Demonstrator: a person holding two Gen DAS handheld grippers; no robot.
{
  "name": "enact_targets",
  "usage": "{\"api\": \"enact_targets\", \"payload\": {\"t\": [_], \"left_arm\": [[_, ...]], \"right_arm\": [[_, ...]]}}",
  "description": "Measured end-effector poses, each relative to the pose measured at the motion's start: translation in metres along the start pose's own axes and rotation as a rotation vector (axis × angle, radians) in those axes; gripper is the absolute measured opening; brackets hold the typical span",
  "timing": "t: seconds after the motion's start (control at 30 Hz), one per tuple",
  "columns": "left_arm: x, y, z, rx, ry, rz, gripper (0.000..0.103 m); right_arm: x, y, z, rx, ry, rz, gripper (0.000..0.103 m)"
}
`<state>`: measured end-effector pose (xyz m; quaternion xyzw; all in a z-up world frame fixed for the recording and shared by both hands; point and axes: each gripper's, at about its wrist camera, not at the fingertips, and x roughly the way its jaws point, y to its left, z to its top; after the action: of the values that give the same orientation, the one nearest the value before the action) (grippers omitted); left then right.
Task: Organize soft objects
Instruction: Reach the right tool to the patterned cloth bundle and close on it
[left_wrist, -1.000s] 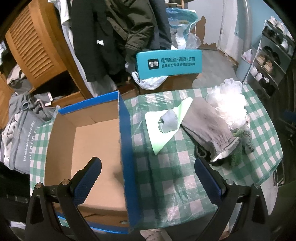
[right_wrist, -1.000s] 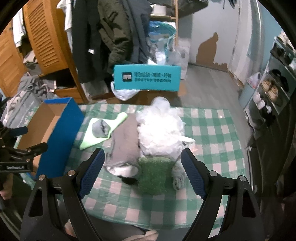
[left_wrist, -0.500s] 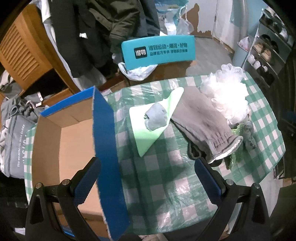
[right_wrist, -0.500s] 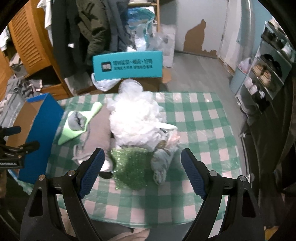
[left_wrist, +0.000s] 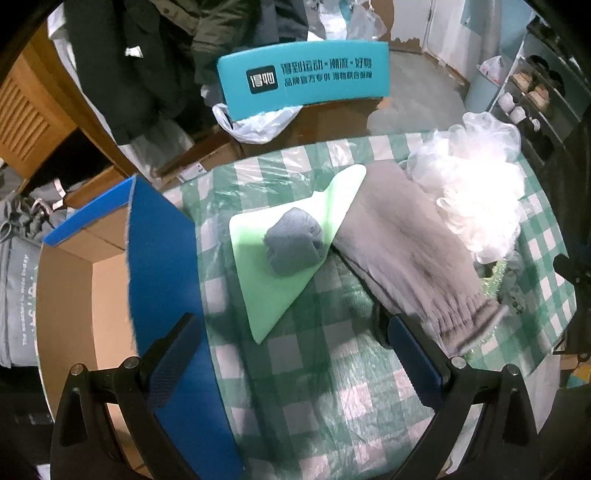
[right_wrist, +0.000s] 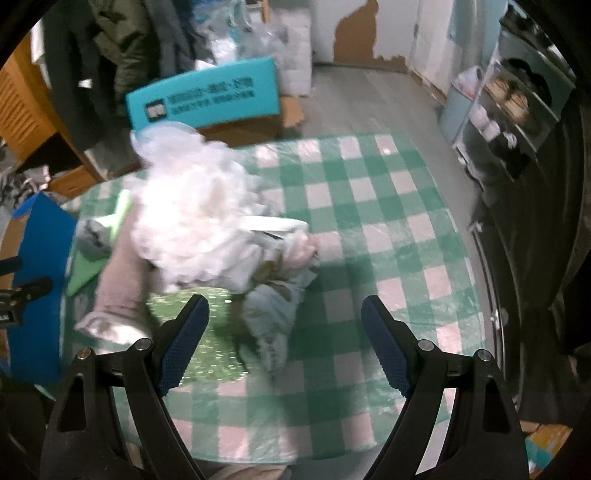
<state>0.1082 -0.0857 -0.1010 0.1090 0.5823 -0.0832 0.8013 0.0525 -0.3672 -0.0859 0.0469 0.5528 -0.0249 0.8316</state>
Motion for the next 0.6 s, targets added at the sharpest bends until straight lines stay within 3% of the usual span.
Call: {"api": "enact_targets", "payload": {"t": [0.3, 0.6], "left_arm": [[0.034, 0.006, 0.019, 0.003, 0.046, 0.014, 0.102], [0.057, 0.011, 0.037, 0.013, 0.069, 0.013, 0.102]], "right_arm": [[0.04, -0.005, 0.005, 0.011, 0.084, -0.054, 0.083], [0.078, -0.003, 0.009, 0.05, 0.164, -0.027, 0.083]]}}
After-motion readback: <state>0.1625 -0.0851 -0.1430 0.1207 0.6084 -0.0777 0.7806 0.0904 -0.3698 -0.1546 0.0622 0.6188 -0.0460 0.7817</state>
